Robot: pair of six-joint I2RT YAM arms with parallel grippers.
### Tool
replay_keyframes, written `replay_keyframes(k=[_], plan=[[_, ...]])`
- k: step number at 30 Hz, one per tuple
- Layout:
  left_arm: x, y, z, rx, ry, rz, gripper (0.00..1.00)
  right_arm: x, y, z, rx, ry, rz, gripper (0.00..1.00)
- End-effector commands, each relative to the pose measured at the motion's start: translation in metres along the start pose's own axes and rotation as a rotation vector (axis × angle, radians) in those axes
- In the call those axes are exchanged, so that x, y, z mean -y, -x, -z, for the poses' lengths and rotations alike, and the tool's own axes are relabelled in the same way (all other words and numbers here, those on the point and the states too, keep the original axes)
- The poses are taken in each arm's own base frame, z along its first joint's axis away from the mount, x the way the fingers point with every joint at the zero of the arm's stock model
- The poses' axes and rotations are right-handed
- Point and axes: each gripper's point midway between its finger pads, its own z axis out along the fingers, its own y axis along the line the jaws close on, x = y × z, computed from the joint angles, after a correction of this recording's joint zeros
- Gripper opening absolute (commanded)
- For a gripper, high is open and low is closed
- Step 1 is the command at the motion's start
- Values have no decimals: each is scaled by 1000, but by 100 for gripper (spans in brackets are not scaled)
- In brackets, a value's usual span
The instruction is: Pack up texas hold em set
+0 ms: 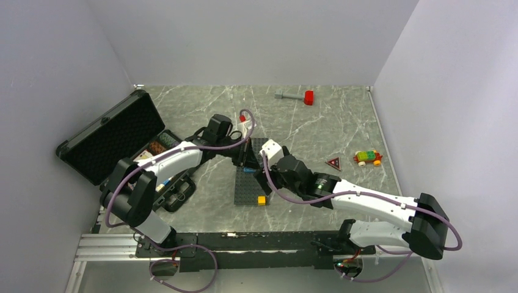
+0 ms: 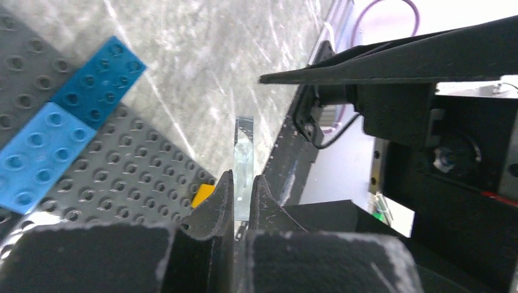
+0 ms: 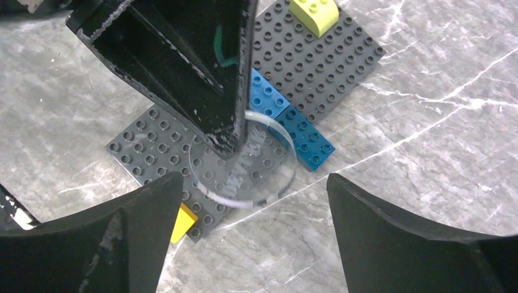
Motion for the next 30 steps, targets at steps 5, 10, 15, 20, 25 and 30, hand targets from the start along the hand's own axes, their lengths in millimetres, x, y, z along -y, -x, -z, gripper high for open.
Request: replay_keyframes(k=[5,10,15,20,25,30], plan=[[-29,44,68,268,285,-133,0,20,31,15,145,-96,-68,97],[-67,45,147,476,439,2,0,32,26,21,171,-137,-88,100],[-103,17,240,702,691,162,0,43,19,21,181,-163,-112,100],[-123,-25,308,868,857,304,0,46,19,24,215,-156,-134,100],[-138,-46,337,996,906,431,0,50,16,29,233,-156,-134,100],[-154,-56,360,1109,868,545,0,54,18,38,268,-161,-142,100]])
